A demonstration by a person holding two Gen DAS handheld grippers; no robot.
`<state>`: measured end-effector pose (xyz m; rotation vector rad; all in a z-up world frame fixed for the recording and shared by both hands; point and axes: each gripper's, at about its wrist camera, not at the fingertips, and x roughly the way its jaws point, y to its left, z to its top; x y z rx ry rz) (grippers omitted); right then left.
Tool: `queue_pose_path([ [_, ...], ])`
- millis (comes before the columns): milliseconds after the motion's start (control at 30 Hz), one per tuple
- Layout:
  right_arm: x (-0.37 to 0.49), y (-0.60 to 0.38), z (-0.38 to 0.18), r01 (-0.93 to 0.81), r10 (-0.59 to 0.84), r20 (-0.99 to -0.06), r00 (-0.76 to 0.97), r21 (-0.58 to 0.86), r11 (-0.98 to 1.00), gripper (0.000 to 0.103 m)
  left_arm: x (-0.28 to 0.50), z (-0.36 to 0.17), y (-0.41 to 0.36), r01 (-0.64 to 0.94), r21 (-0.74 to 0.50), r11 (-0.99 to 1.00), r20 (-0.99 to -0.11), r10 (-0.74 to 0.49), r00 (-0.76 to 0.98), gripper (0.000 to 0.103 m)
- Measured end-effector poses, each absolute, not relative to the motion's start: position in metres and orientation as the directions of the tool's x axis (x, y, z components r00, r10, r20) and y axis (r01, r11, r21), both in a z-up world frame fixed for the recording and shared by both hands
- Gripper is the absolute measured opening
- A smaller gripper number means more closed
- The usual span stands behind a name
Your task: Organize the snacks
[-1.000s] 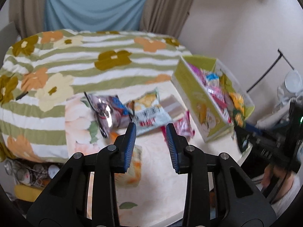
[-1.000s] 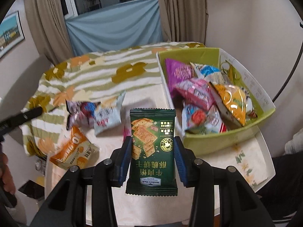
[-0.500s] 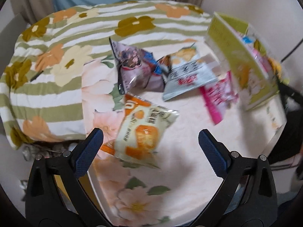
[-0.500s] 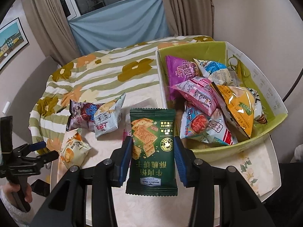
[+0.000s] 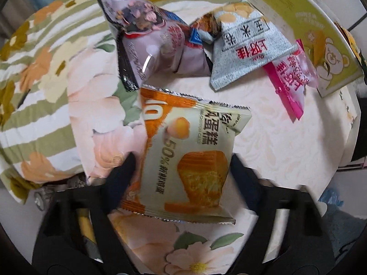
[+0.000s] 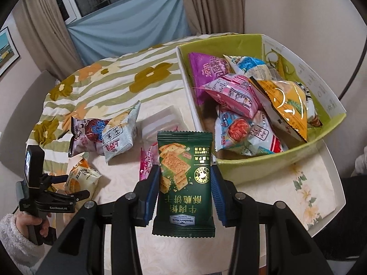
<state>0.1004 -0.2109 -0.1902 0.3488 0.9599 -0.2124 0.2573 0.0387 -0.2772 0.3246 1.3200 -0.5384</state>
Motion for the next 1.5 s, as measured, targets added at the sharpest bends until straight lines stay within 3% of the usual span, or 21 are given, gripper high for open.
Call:
queue_pose_path([
  [267,0.1,-0.208,-0.189,0.342,-0.039,-0.827,0.561,0.189,0.92,0.04,0.252,-0.274,0.04,0.551,-0.087,0.83,-0.966,-0.205,0.156,0.061],
  [700,0.09,-0.222,-0.156,0.326,-0.039,-0.78,0.625,0.216,0.92,0.04,0.228,-0.191,0.016,0.555,-0.112,0.824,-0.924,-0.292,0.247,0.061],
  [1167,0.11,-0.329,-0.114,0.211,0.025,-0.71,0.704,0.242,0.947,0.04,0.229,-0.085,-0.151,0.549,-0.137,0.824,-0.817,-0.408,0.408,0.061],
  [1500,0.117,-0.409,-0.109,0.164,0.054,-0.696,0.716,0.243,0.956,0.04,0.27,-0.096,-0.302,0.547,-0.146,0.824,-0.805,-0.421,0.419,0.061],
])
